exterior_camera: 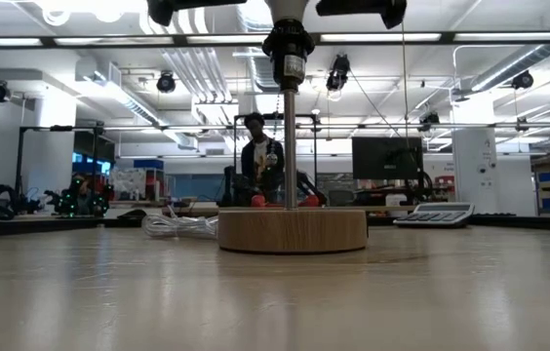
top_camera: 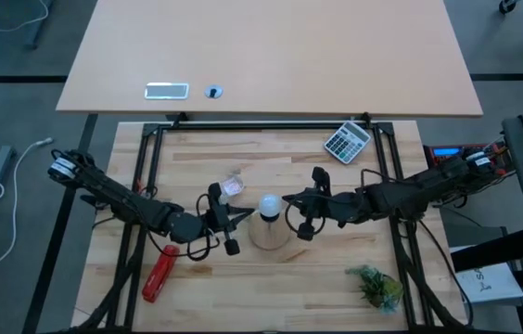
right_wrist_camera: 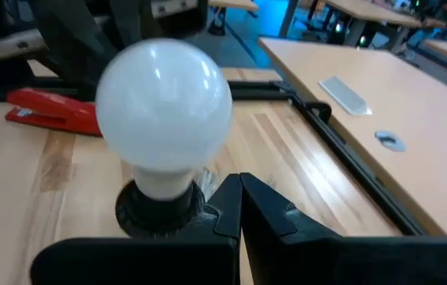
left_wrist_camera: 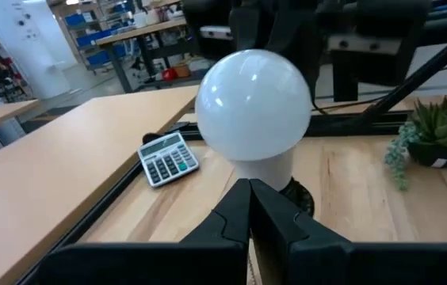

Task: Screw lightbulb
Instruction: Remove the lightbulb from the brown lamp

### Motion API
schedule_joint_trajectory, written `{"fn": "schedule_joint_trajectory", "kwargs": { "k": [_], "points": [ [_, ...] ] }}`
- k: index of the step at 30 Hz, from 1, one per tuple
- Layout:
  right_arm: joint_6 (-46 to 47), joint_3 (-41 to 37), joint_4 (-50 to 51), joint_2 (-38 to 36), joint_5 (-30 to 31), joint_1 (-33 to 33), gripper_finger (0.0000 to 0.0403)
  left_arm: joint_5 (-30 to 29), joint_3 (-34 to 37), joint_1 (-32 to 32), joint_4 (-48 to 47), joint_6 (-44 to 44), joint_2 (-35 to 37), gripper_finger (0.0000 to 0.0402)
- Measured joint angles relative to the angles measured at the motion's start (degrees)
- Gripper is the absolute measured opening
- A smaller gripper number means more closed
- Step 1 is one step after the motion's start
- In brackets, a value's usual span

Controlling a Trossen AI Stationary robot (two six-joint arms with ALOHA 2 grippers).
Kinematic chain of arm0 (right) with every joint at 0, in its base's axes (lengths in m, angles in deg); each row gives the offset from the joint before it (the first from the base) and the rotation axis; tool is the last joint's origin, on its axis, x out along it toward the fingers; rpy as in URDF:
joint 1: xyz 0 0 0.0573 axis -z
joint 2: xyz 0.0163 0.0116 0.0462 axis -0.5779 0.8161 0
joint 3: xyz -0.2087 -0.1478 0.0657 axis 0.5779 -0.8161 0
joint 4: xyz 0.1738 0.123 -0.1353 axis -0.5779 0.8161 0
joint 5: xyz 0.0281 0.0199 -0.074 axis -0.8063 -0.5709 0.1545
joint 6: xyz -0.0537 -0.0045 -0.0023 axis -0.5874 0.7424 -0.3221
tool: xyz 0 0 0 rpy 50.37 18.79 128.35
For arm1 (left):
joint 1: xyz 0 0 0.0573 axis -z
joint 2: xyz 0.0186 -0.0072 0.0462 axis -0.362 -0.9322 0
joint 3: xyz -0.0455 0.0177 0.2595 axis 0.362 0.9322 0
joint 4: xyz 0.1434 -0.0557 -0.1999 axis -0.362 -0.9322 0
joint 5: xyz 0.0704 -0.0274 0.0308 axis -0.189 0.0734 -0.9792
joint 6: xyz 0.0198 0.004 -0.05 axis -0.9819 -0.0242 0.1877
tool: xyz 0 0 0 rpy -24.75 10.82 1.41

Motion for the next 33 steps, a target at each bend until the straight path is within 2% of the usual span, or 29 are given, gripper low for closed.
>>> {"fn": "schedule_joint_trajectory", "kwargs": {
  "k": [7, 16, 20, 33],
  "points": [
    [1.98, -0.02, 0.79, -1.87, -0.5, -1.82, 0.0, -0.32, 0.0, -0.67, 1.39, -0.14, -0.28, 0.0],
    [2.11, -0.04, -0.75, -1.3, -4.96, -2.25, 0.0, 0.91, 0.0, -1.16, 4.32, -1.66, -0.68, 0.0],
    [2.08, -0.09, -1.45, -0.22, -4.94, -2.25, 0.0, 3.64, 0.0, -1.49, 5.15, -3.15, -0.68, 0.0],
    [0.25, -0.11, -3.29, 0.75, -1.83, -1.33, 0.0, 6.88, 0.0, -2.11, 5.77, -3.29, -0.68, 0.0]
  ]
}}
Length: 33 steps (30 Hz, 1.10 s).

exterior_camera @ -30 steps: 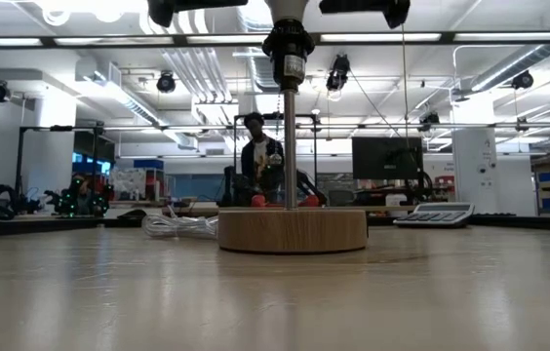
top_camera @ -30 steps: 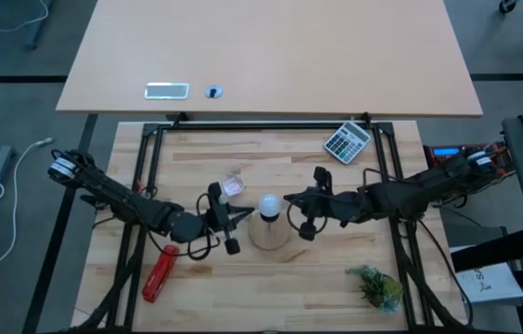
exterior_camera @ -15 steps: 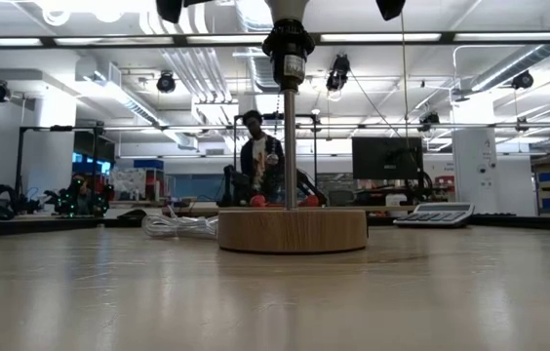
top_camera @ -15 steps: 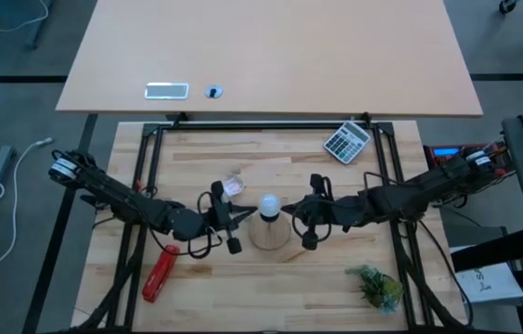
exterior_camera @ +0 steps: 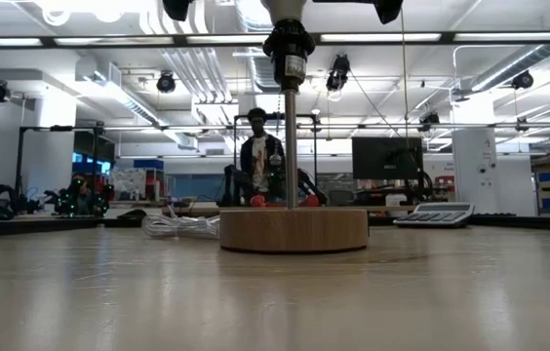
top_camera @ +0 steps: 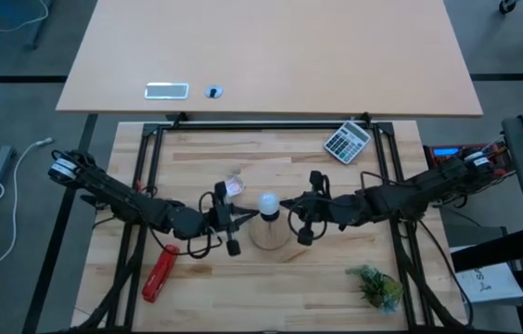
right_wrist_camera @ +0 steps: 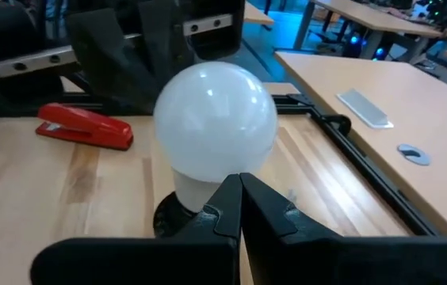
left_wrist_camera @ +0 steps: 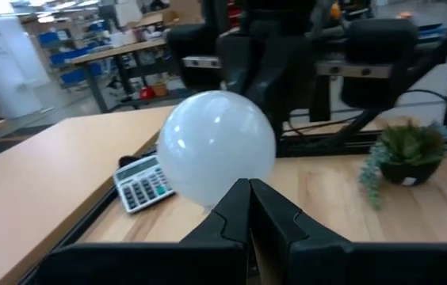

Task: Screw lightbulb
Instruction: Remove the lightbulb from the brown lamp

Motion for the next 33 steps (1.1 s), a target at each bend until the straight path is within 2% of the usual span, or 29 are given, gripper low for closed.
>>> {"fn": "schedule_joint_trajectory", "kwargs": {
  "k": [6, 19, 23, 29, 33],
  "points": [
    [-1.26, -0.02, -0.58, 0.4, 0.58, 0.31, 0.0, 0.76, 0.0, 0.01, 0.07, -0.18, 0.0, 0.0],
    [-0.55, -0.02, 1.06, -0.97, 2.24, -0.76, 0.0, -10.36, 0.0, 2.42, -1.84, -1.39, 0.0, 0.0],
    [0.12, -0.02, 0.98, -1.14, 1.85, -1.61, 0.0, -9.92, 0.0, 1.2, -1.31, -1.45, 0.0, 0.0],
    [0.02, -0.02, -0.37, -1.07, 0.93, -1.92, 0.0, -5.12, 0.0, -0.87, 0.41, -1.48, -0.83, 0.0],
    [0.01, -0.02, -0.45, -1.07, -0.21, -1.95, 0.0, -4.48, 0.0, -1.15, 0.81, -2.46, -1.57, 0.0]
  ]
}}
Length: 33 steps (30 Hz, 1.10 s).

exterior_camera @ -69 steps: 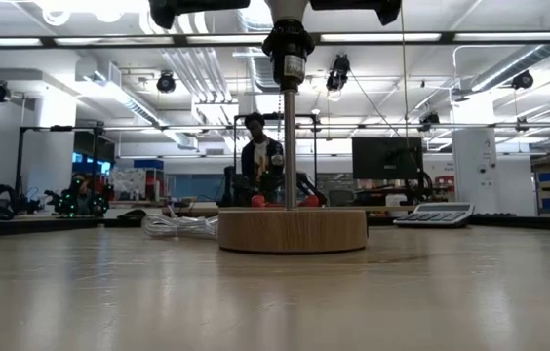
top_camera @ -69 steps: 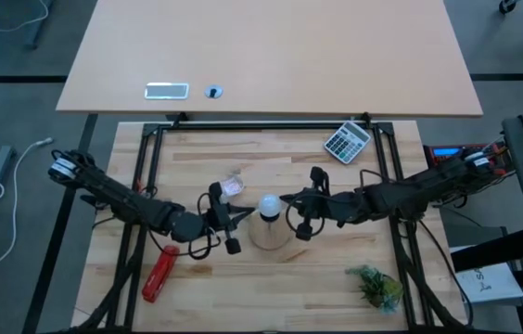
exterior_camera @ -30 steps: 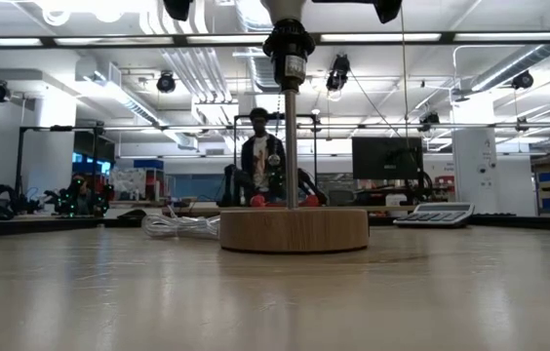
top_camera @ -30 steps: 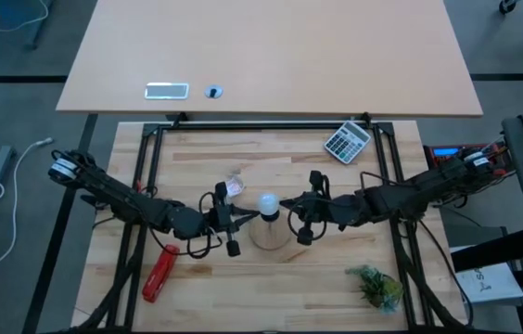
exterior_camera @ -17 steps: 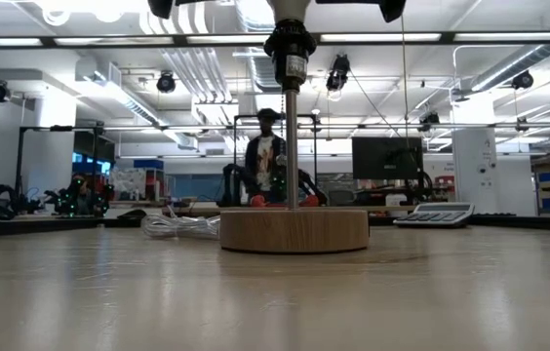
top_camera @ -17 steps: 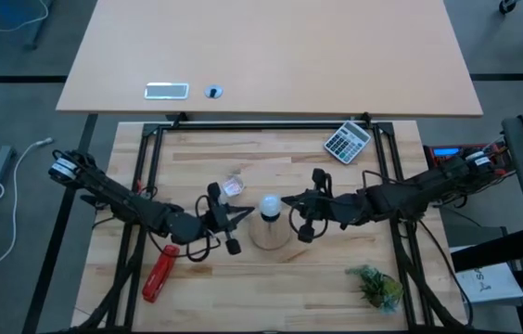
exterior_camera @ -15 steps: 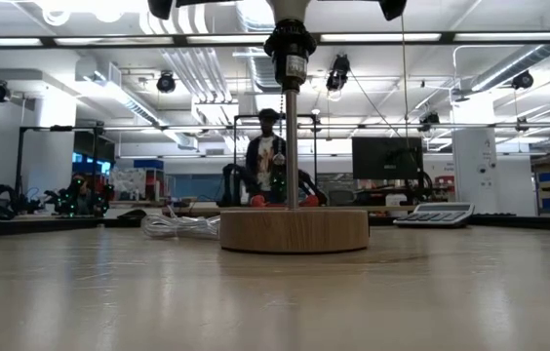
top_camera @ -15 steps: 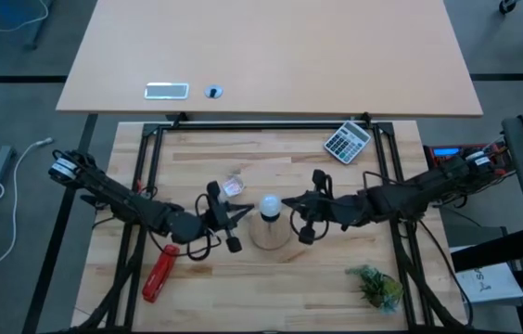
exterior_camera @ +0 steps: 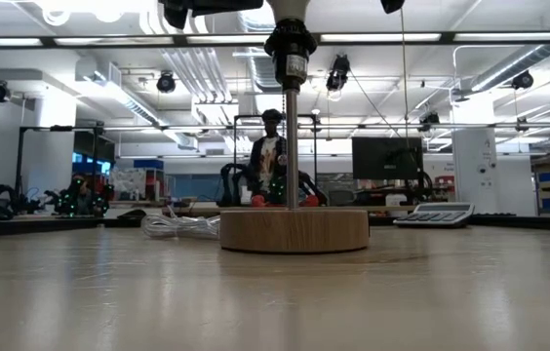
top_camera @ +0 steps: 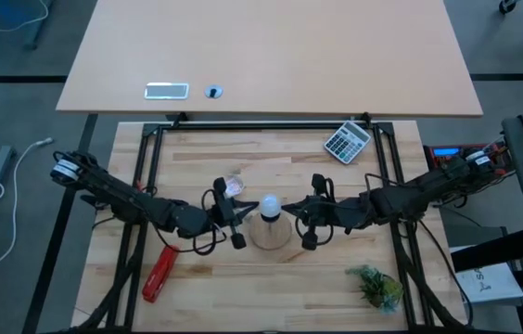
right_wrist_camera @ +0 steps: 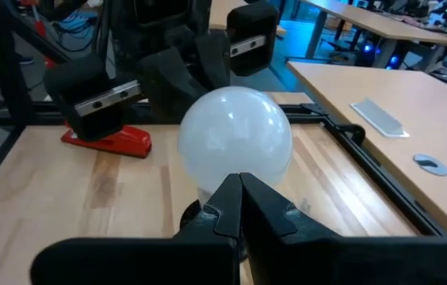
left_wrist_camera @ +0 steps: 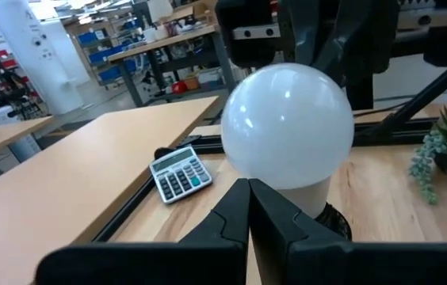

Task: Screw lightbulb
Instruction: Remove the lightbulb from the brown lamp

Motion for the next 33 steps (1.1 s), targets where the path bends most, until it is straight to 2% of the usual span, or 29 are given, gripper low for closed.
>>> {"fn": "schedule_joint_trajectory", "kwargs": {
  "k": [6, 16, 21, 25, 27, 33],
  "points": [
    [-0.64, 0.0, 0.09, 0.0, 0.53, 0.23, 0.0, 0.83, 0.01, 0.12, 0.91, -0.33, -0.2, 0.0],
    [-2.22, 0.0, 0.11, 0.13, 4.09, 0.95, 0.0, 6.23, 0.04, 0.35, 2.06, -0.09, -0.22, 0.0],
    [-2.8, 0.0, -0.06, 0.11, 3.62, 1.23, 0.0, 6.75, 0.04, 0.39, 2.19, 0.2, -0.22, 0.0],
    [-3.63, 0.0, 0.02, 0.11, 4.15, 1.42, 0.0, 5.94, 0.04, 0.62, 2.09, 0.59, -0.22, 0.0],
    [-3.71, 0.0, 1.2, -0.02, 6.36, 1.35, 0.0, 4.7, 0.02, 1.22, 1.69, 0.61, -0.09, 0.0],
    [-2.88, -0.04, 3.17, -0.87, 7.96, 0.28, 0.0, -2.28, 0.0, 3.7, 0.78, -0.53, 1.06, 0.0]
  ]
}}
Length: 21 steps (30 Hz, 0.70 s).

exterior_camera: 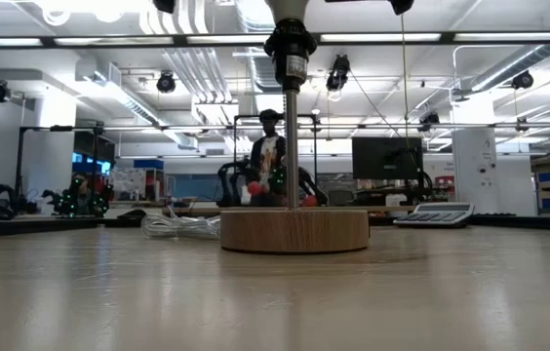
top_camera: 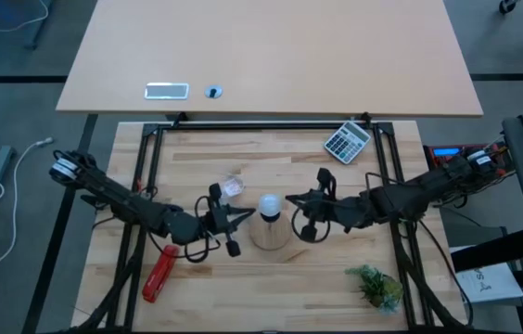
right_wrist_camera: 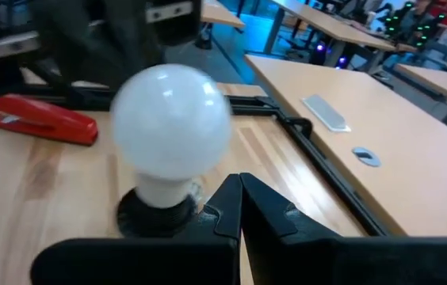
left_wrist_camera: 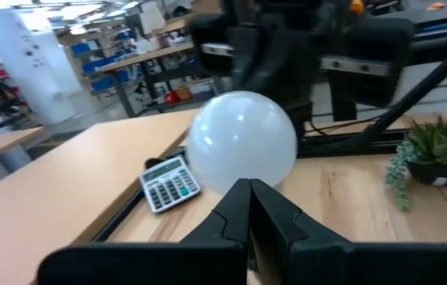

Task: Screw lightbulb
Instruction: Remove the lightbulb from the brown lamp

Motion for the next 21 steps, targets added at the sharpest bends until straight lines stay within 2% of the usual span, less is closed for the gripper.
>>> {"fn": "schedule_joint_trajectory", "kwargs": {
  "k": [5, 11, 21],
  "points": [
    [0.77, 0.0, -0.14, 0.0, -0.91, -1.8, 0.0, -2.96, -0.02, 0.54, -0.93, -0.22, 0.43, 0.0],
    [0.45, 0.02, -3.32, 0.17, -6.98, -2.13, 0.0, -2.88, -0.02, -1.16, -0.81, -0.05, -0.09, 0.0],
    [-0.33, 0.13, -5.34, 3.92, -7.49, -1.05, 0.0, 0.85, -0.07, -2.38, -0.07, 0.34, -0.09, 0.0]
  ]
}}
